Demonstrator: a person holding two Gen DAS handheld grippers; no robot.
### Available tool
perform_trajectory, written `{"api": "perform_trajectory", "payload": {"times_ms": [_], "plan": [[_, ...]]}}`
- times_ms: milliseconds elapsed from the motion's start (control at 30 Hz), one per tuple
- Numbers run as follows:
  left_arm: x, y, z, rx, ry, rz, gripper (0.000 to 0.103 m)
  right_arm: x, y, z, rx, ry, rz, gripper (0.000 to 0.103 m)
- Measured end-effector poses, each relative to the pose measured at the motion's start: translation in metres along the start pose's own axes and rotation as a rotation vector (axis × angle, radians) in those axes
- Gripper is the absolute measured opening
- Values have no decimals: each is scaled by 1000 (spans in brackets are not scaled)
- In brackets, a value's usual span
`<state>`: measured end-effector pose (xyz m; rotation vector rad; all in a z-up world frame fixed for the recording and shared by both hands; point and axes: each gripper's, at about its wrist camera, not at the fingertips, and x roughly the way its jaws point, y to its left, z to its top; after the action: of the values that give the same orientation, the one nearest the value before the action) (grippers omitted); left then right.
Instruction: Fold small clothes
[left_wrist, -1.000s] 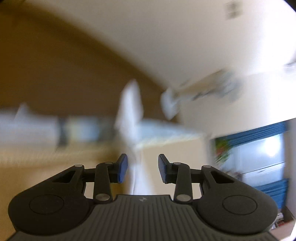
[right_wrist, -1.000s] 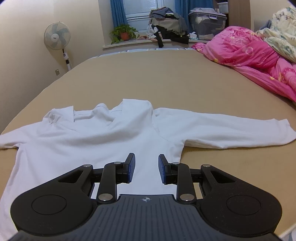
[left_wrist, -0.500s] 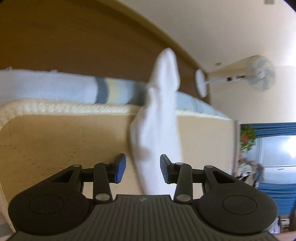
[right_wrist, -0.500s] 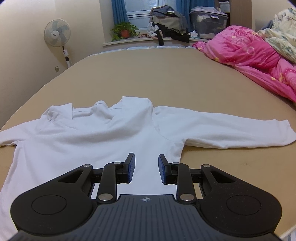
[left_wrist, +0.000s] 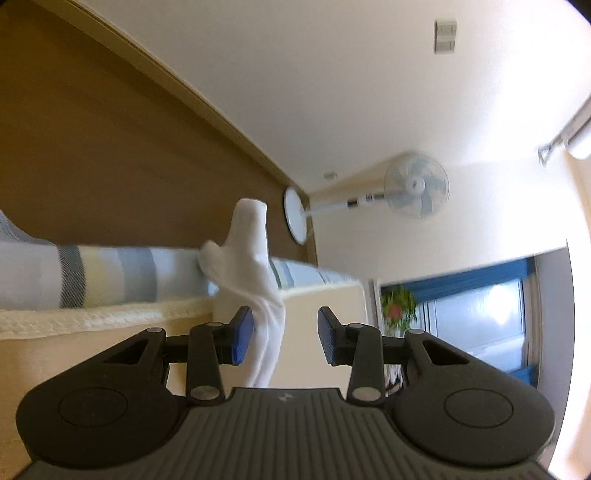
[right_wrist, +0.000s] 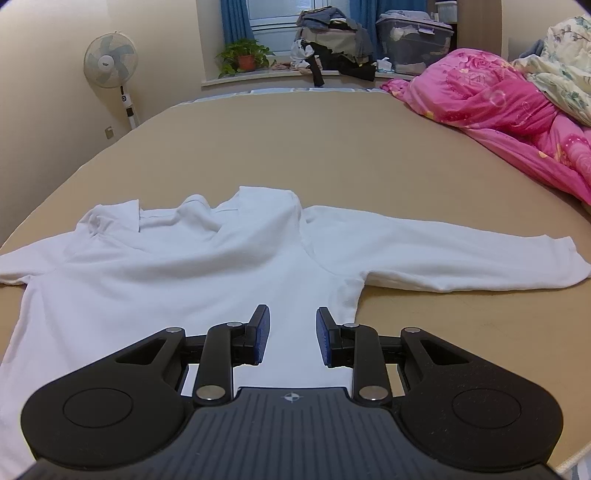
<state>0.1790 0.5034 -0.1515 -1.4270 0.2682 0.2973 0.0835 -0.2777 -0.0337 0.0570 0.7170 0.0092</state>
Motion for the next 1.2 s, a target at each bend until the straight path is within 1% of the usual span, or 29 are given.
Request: {"api": "perform_trajectory", "payload": {"times_ms": [33, 100, 167, 200, 300, 367, 433, 467, 500, 533, 567, 600, 700, 767, 833, 867, 933, 967, 1000, 1033, 1133, 1167, 1200], "plan": [[5, 3, 0, -4, 19, 26, 42, 1, 0, 0, -2, 1, 1, 29], [15, 13, -1, -28, 54, 108, 42, 1, 1, 0, -6, 3, 3, 29], [21, 21, -1, -46, 66, 147, 42, 2, 1, 0, -8, 4, 5, 29], [23, 25, 0, -52, 64, 152, 42, 2, 1, 0, -8, 4, 4, 29], [30, 27, 3, -45, 49, 126, 42, 3, 1, 0, -9, 8, 1, 29], [26, 24, 4, -56, 24, 71, 39, 3, 0, 0, -12, 11, -2, 29], [20, 14, 8, -49, -15, -10, 39, 4, 0, 0, -10, 13, -4, 29], [21, 11, 10, -35, -20, -38, 39, 4, 0, 0, -7, 14, -6, 29], [23, 8, 10, -11, -5, -52, 39, 4, 0, 0, -6, 14, -6, 29], [24, 8, 9, 1, 13, -42, 39, 4, 0, 0, -6, 15, -4, 29], [28, 11, 8, -3, 31, -12, 39, 5, 1, 0, -9, 14, -1, 29], [33, 16, 8, -21, 48, 22, 39, 5, 2, 0, -12, 13, 1, 29], [46, 27, 10, -48, 85, 79, 39, 6, 3, 0, -21, 16, 5, 29], [53, 28, 16, -60, 77, 80, 39, 6, 3, 0, -23, 18, 5, 29], [54, 25, 16, -45, 53, 61, 22, 6, 1, -1, -23, 20, 2, 29], [55, 24, 17, -31, 48, 48, 17, 7, 0, -1, -23, 22, -1, 29], [53, 20, 20, -15, 29, 22, 17, 7, -1, -1, -24, 24, -4, 29], [40, 23, 17, -12, 16, 11, 16, 7, -1, -1, -24, 24, -5, 29], [43, 22, 17, -20, -12, 38, 13, 7, -1, -1, -24, 24, -4, 29], [45, 19, 17, -8, -16, 41, 10, 7, -1, -1, -25, 24, -4, 29], [38, 3, 15, 33, -49, 55, 9, 7, 0, -1, -29, 22, 4, 29], [26, -5, 8, 61, -52, 60, 8, 7, 1, 0, -34, 21, 7, 29], [23, -18, 3, 113, -53, 62, 8, 7, 1, 0, -40, 22, 8, 29]]}}
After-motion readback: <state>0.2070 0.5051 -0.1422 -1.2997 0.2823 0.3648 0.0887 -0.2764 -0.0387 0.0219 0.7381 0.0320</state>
